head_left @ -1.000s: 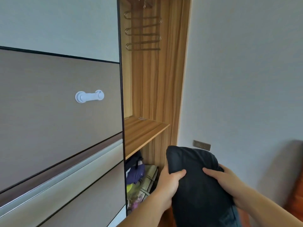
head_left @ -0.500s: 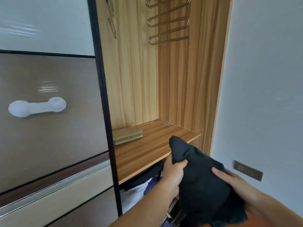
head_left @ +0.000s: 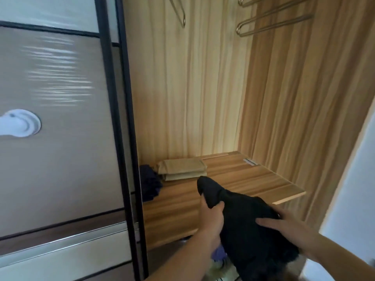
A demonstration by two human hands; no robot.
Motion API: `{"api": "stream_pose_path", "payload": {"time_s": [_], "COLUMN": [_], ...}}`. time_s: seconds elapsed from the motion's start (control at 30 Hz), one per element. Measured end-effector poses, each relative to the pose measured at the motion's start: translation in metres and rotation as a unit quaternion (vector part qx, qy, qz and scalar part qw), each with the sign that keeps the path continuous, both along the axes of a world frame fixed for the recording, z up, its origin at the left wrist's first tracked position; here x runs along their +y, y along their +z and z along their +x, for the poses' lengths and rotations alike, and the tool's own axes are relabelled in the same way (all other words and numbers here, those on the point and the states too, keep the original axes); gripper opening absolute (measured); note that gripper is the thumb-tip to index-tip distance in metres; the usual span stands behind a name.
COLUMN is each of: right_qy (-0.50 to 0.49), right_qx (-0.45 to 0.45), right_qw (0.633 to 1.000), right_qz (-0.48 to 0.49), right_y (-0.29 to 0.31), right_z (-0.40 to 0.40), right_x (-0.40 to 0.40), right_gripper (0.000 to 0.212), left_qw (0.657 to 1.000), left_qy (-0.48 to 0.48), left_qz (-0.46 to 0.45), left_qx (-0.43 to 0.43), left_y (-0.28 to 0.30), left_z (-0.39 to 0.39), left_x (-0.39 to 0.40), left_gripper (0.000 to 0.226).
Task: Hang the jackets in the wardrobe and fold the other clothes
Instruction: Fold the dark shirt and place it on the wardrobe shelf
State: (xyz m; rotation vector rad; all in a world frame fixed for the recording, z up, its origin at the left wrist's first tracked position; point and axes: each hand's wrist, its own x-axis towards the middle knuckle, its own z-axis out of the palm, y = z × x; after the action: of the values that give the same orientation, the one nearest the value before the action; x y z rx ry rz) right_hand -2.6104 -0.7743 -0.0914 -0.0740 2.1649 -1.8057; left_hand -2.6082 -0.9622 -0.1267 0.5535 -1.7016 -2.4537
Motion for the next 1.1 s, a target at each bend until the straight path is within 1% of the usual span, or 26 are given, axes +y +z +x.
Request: {"api": "stream_pose_path", "payload": {"time_s": [0.07,0.1,0.13,0.2,0.23,0.3,0.33,0.37,0.4,0.43,0.5,0.53,0.57,0.6,0.63,0.67,0.7,0.73,0.77,0.83,0.87,0.9,0.97,1.0,1.03,1.1], "right_qy": [0.026,0.039,0.049,0.064,0.072,0.096,0.116,0.139,0.159,0.174,0.191,0.195,0.204,0.22,0.241,0.26,0.273,0.275,0.267,0.245,0.235,0.226,0.218,0.217,0.218,0.219], "right_qx": [0.03,0.047,0.065,0.1,0.124,0.178,0.201,0.219,0.231,0.236,0.249,0.26,0.264,0.263,0.265,0.272,0.279,0.281,0.276,0.255,0.249,0.248,0.259,0.267,0.276,0.298], "right_qw": [0.996,0.991,0.983,0.965,0.953,0.915,0.895,0.877,0.863,0.857,0.846,0.826,0.801,0.781,0.77,0.766,0.765,0.768,0.775,0.793,0.801,0.805,0.806,0.804,0.801,0.797], "right_qz": [0.077,0.119,0.162,0.232,0.267,0.35,0.38,0.403,0.419,0.424,0.431,0.461,0.497,0.522,0.528,0.521,0.511,0.506,0.502,0.495,0.492,0.489,0.486,0.485,0.484,0.477], "right_y": [-0.002,-0.002,-0.001,0.006,0.01,0.021,0.028,0.034,0.037,0.035,0.018,0.003,-0.013,-0.031,-0.046,-0.061,-0.075,-0.087,-0.098,-0.114,-0.119,-0.123,-0.129,-0.131,-0.133,-0.137], "right_z": [-0.038,-0.057,-0.073,-0.104,-0.12,-0.147,-0.158,-0.169,-0.18,-0.192,-0.212,-0.219,-0.223,-0.223,-0.221,-0.217,-0.213,-0.209,-0.206,-0.201,-0.199,-0.198,-0.2,-0.202,-0.205,-0.213], "right_x": [-0.003,-0.006,-0.009,-0.02,-0.027,-0.047,-0.059,-0.073,-0.086,-0.1,-0.124,-0.134,-0.143,-0.15,-0.155,-0.157,-0.155,-0.151,-0.145,-0.132,-0.127,-0.122,-0.118,-0.118,-0.119,-0.121], "right_gripper": [0.057,0.059,0.054,0.038,0.035,0.032,0.024,0.015,0.014,0.019,0.042,0.053,0.061,0.065,0.064,0.061,0.059,0.058,0.058,0.059,0.059,0.059,0.059,0.058,0.057,0.055], "left_qw": [1.0,0.999,0.998,0.997,0.996,0.994,0.993,0.992,0.991,0.991,0.989,0.985,0.98,0.974,0.961,0.946,0.935,0.927,0.91,0.844,0.807,0.768,0.699,0.681,0.678,0.692], "left_qy": [-0.003,-0.004,0.0,0.013,0.021,0.042,0.053,0.062,0.071,0.081,0.074,0.05,0.024,-0.013,-0.051,-0.08,-0.087,-0.073,-0.052,-0.02,-0.023,-0.043,-0.112,-0.133,-0.138,-0.117], "left_qz": [0.031,0.045,0.056,0.079,0.088,0.101,0.106,0.11,0.111,0.106,0.081,0.062,0.036,-0.011,-0.075,-0.14,-0.207,-0.282,-0.367,-0.522,-0.581,-0.63,-0.692,-0.702,-0.7,-0.684], "left_qx": [-0.004,-0.007,-0.01,-0.007,-0.007,-0.004,0.0,-0.001,-0.012,-0.029,-0.1,-0.151,-0.193,-0.228,-0.261,-0.281,-0.273,-0.235,-0.187,-0.119,-0.102,-0.102,-0.142,-0.162,-0.179,-0.197], "left_y": [-0.008,-0.012,-0.014,-0.015,-0.014,-0.012,-0.011,-0.011,-0.011,-0.012,-0.021,-0.026,-0.03,-0.031,-0.031,-0.032,-0.035,-0.037,-0.037,-0.037,-0.042,-0.049,-0.072,-0.083,-0.093,-0.106], "left_z": [-0.02,-0.03,-0.038,-0.053,-0.06,-0.074,-0.078,-0.08,-0.081,-0.08,-0.073,-0.068,-0.063,-0.059,-0.057,-0.058,-0.061,-0.068,-0.076,-0.092,-0.101,-0.11,-0.123,-0.127,-0.129,-0.132], "left_x": [-0.003,-0.003,-0.003,-0.003,-0.004,-0.013,-0.019,-0.027,-0.034,-0.042,-0.056,-0.063,-0.069,-0.076,-0.081,-0.085,-0.088,-0.09,-0.089,-0.084,-0.083,-0.083,-0.085,-0.087,-0.087,-0.085], "left_gripper": [0.072,0.076,0.079,0.085,0.088,0.092,0.093,0.094,0.093,0.091,0.081,0.073,0.06,0.043,0.025,0.016,0.015,0.018,0.02,0.019,0.02,0.028,0.049,0.054,0.057,0.064]}}
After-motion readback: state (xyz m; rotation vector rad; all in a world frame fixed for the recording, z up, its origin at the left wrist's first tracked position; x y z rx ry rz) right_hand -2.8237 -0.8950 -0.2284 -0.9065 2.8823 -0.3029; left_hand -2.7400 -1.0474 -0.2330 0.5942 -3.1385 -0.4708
